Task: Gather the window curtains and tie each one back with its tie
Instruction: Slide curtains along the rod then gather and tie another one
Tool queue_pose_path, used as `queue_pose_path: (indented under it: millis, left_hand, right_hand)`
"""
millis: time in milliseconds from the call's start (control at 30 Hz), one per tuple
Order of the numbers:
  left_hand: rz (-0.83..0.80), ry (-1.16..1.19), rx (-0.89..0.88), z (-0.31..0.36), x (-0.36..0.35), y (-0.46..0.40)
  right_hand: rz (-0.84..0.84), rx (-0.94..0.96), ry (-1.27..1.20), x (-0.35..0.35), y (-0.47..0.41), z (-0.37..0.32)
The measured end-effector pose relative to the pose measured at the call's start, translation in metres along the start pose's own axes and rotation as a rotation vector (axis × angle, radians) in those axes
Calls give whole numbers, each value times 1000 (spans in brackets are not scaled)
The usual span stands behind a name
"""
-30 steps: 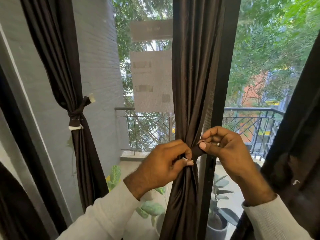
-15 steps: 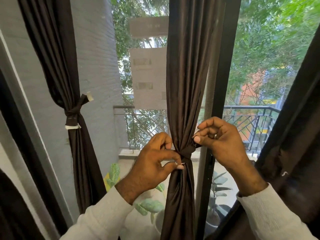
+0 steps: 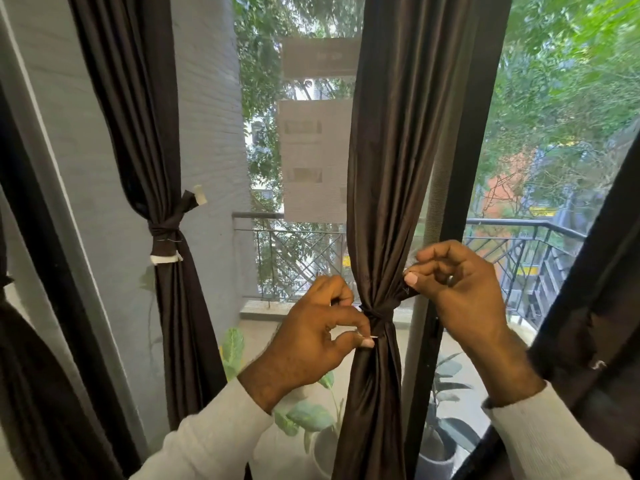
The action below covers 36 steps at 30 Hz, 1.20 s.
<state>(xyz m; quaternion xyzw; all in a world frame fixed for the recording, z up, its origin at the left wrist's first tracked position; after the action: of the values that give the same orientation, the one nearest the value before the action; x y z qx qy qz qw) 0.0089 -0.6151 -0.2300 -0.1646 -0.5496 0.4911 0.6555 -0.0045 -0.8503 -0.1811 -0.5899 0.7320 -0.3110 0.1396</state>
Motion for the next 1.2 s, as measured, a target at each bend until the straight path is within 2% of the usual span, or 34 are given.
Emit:
queue_pose_path:
  millis: [100,200,300,400,800,967,1100,1200]
  left_hand:
    - [-35,-36,26,-12,1,-8]
    - [-67,-4,18,-22,3,-21]
    - [-48,10,-28,-28,6,-37]
    - [-26,-22,-38,-23,3,-54]
    - [0,-172,-81,70,-63,-133]
    - [11,-242,-215,129,-74,-220]
    - [-6,-279,-250,158,-74,-299]
    - [58,-302,-230,167,-70,-358]
  right_hand:
    - [4,12,163,-9,3,7]
    - [86,-3,280,-5,2,10]
    - [164,3,374,12,1,13]
    - [157,-5,424,34,-2,14]
    - [71,247,462,171,-18,-16]
    - [141,362,448,251,-48,-69]
    - [214,473,501,303,-78,-109]
    - [346,538,564,336,-113,-133]
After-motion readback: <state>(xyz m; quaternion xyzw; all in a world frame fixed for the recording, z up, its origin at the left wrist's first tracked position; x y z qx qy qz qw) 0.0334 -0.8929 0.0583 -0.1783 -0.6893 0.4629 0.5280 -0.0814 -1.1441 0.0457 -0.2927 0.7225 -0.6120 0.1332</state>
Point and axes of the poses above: each hand's wrist, its own y-axis away from the middle knuckle, its own x-axis out of the back of the hand, z = x × y, the point moved 2 cm from there along -y, towards the middle knuckle, and after that the axes turned 3 degrees about -z, right-handed, at the moved point
